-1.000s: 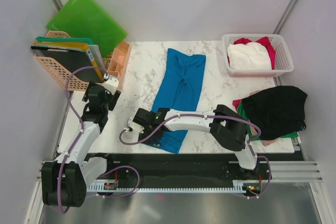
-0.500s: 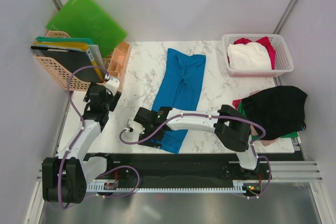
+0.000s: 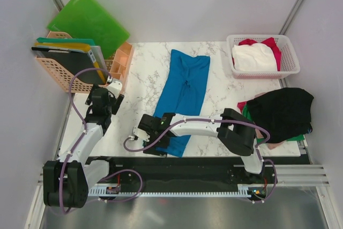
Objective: Fold and stack the t-shirts
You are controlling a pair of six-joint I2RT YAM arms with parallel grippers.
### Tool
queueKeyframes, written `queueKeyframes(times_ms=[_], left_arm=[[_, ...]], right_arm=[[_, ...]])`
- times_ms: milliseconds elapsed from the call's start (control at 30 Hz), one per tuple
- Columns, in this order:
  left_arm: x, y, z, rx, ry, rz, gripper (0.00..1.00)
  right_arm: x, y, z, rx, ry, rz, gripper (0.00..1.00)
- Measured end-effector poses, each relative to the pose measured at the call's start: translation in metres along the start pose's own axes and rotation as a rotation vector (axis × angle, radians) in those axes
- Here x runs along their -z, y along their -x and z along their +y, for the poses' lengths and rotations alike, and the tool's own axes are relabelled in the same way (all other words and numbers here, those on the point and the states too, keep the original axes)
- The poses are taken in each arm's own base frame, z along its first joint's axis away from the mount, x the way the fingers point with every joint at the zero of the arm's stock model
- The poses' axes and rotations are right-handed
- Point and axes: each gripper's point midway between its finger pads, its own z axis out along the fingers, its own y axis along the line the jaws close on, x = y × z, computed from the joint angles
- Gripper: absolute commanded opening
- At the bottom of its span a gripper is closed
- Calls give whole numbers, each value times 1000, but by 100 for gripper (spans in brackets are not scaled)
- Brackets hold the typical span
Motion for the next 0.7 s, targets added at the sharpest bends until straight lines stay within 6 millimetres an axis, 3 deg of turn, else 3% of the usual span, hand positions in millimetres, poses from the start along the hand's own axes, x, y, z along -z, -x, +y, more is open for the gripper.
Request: queueKeyframes(times_ms=[167, 333, 433, 467, 533, 567, 600, 700], left_arm=[[0, 0, 0, 0, 1, 0, 100], [0, 0, 0, 0, 1, 0, 100], [0, 0, 0, 0, 0, 0, 100], [0, 0, 0, 0, 1, 0, 100], [0, 0, 0, 0, 0, 0, 100], [0, 0, 0, 0, 0, 1, 100], [0, 0, 0, 0, 0, 1, 100], [0, 0, 0, 0, 0, 1, 100]], right_arm=[[-10, -14, -3, -9, -1, 26, 91], [-10, -12, -10, -25, -9, 10, 77], [-10, -12, -14, -31, -13, 3, 59], [-10, -12, -16, -32, -16, 3, 39], [-10, -12, -19, -31, -19, 1, 25], [-10, -13, -20, -38, -19, 2, 9], [-10, -14, -21, -38, -19, 3, 0], [-9, -15, -22, -42, -18, 3, 0]])
